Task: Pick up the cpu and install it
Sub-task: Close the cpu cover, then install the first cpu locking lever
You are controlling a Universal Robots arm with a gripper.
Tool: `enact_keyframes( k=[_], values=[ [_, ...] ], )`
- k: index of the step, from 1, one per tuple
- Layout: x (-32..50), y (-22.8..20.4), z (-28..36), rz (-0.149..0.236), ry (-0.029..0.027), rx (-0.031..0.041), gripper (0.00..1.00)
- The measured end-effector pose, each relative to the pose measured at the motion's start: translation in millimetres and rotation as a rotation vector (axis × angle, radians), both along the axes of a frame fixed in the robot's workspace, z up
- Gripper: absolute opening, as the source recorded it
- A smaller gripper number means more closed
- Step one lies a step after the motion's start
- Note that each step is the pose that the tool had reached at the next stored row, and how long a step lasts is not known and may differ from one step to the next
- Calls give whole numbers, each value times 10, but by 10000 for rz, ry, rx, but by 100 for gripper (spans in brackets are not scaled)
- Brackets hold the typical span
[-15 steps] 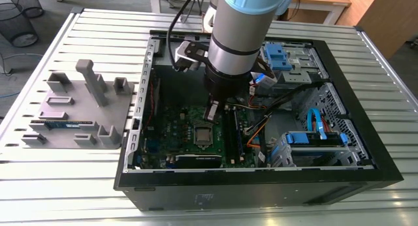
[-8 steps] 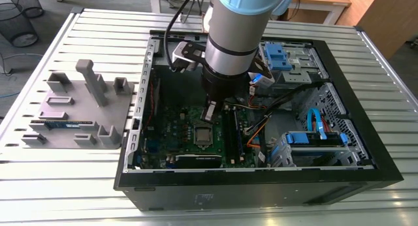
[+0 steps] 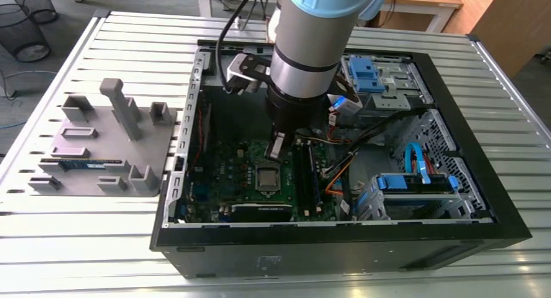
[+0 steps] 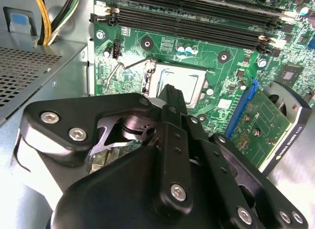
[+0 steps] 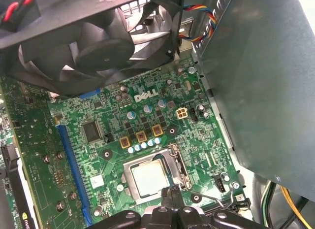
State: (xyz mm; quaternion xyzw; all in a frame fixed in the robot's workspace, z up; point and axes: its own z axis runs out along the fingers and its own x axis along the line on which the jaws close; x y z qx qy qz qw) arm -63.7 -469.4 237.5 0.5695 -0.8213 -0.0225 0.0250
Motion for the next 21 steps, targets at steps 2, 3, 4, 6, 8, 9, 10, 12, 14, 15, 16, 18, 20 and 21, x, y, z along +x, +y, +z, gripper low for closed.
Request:
enact_keyframes(
  k=[2,3,4,6,8,9,10,12,14,15,16,18,20,21],
  values=[
    [0,0,0,0,-1,3,11],
    [0,0,2,0,0,0,11],
    [0,0,3,0,1,-1,11],
    [0,0,4,0,0,0,11],
    [0,0,179,0,1,-1,11],
    [0,0,180,0,1,-2,11],
    [0,0,180,0,1,-1,11],
    [0,0,181,0,1,-1,11],
    [0,0,182,0,1,-1,11],
    [0,0,183,1,1,-2,11],
    [0,0,183,0,1,-2,11],
    [0,0,183,2,0,-2,11],
    [0,0,183,1,0,-2,11],
    [0,0,183,0,0,-1,11]
  ],
)
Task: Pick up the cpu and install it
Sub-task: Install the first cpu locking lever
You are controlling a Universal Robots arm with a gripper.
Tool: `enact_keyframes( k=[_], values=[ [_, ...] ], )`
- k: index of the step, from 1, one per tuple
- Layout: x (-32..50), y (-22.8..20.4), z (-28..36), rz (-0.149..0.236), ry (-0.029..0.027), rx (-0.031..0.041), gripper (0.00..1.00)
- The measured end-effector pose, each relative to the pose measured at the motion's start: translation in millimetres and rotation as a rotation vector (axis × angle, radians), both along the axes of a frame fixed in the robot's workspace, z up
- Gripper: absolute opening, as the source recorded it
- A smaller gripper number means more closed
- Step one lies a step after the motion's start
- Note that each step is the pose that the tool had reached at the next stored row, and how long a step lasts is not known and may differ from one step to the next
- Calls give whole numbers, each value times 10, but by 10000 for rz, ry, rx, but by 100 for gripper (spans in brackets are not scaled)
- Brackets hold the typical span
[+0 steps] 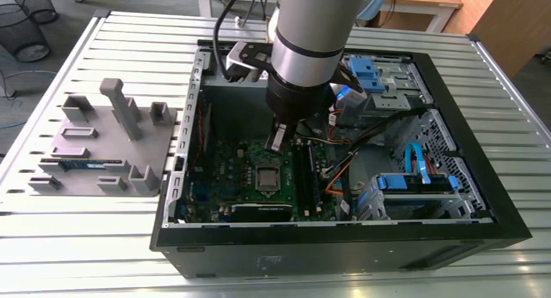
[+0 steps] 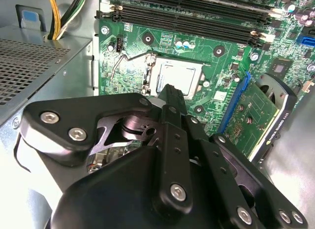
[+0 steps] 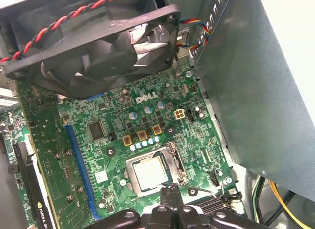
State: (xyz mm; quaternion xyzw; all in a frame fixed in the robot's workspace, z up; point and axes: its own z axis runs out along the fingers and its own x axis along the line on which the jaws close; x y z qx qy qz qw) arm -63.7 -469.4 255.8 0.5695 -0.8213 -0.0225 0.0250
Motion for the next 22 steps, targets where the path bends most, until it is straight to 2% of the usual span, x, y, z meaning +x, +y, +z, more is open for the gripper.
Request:
enact_keyframes(
  k=[4,8,10,13,14,15,16,19,20,22],
  values=[
    [-1,0,15,0,-2,17,11],
    [-1,0,60,0,-3,63,11],
    [-1,0,61,0,-13,118,11],
    [-2,0,62,0,-77,344,11],
    [-1,0,62,0,-102,453,11],
    [-1,0,62,1,-125,581,11],
    [-1,0,62,1,-151,772,11],
    [-5,0,62,-1,-236,1259,11],
    [-6,0,62,-1,-259,1361,11],
    [-5,0,63,-1,-280,1394,11]
  ],
)
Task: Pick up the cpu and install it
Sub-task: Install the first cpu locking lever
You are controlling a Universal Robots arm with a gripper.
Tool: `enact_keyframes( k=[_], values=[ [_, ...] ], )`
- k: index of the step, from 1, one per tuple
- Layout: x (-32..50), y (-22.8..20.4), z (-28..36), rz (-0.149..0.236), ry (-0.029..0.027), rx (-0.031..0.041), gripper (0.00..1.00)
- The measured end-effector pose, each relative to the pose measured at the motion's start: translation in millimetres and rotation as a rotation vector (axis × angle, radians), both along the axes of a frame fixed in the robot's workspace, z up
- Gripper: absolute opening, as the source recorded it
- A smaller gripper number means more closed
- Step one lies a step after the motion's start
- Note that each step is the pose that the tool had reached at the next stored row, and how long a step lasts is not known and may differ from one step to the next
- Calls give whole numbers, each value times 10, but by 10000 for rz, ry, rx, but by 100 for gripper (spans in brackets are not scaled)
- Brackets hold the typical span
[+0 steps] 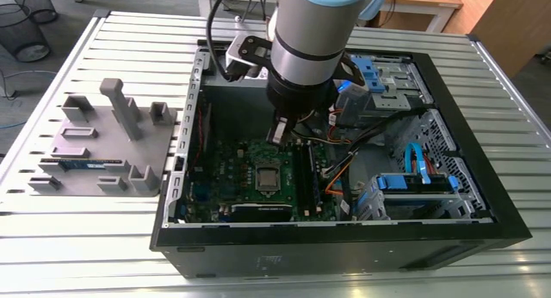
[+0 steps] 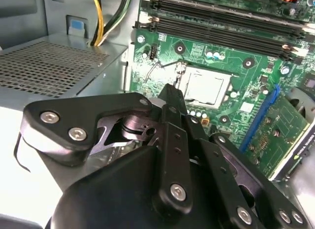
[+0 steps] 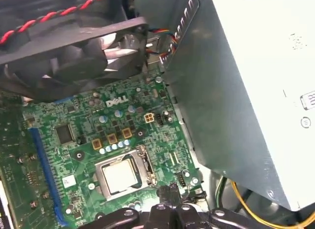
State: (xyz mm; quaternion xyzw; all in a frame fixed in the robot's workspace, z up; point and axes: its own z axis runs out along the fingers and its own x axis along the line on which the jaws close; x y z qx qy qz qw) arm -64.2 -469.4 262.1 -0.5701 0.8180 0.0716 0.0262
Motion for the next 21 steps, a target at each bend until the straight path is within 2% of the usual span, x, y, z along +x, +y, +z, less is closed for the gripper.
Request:
enact_keyframes(
  k=[3,5,10,15,21],
  values=[
    [0,0,-3,39,-95,53,11],
    [1,4,-5,56,-129,65,11],
    [2,79,-12,85,-156,65,11],
    [16,107,-33,95,-179,63,11],
    [56,166,-53,105,-195,65,11]
  ],
)
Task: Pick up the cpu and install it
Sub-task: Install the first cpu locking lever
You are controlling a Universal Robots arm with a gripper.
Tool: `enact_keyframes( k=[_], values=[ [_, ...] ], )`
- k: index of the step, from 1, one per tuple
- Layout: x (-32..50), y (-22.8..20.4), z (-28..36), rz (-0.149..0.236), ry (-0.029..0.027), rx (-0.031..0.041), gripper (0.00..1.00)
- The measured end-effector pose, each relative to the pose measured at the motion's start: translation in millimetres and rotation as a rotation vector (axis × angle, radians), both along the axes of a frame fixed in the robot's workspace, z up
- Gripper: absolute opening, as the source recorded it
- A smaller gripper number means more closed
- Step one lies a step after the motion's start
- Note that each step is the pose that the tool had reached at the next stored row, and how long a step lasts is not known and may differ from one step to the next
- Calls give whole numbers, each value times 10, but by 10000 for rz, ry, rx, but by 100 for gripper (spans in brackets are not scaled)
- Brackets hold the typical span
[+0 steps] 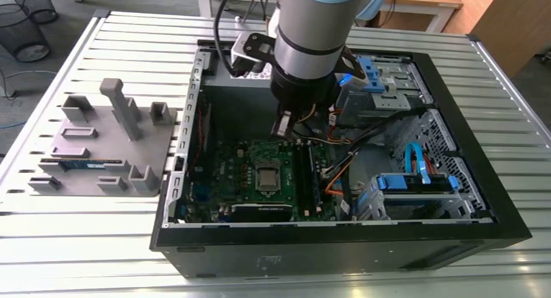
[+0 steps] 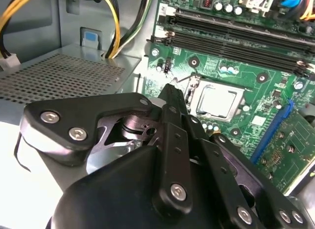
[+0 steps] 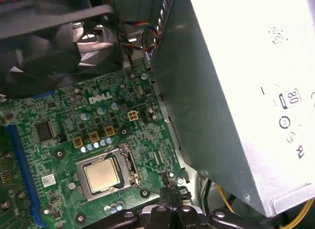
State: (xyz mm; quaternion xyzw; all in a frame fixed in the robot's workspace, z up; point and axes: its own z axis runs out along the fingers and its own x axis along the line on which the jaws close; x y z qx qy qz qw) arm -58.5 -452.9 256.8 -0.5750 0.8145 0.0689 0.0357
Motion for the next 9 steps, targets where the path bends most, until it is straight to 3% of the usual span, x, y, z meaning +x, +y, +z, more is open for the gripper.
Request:
enact_keyframes(
  k=[9],
  values=[
    [22,59,-44,0,-2,0,11]
  ],
)
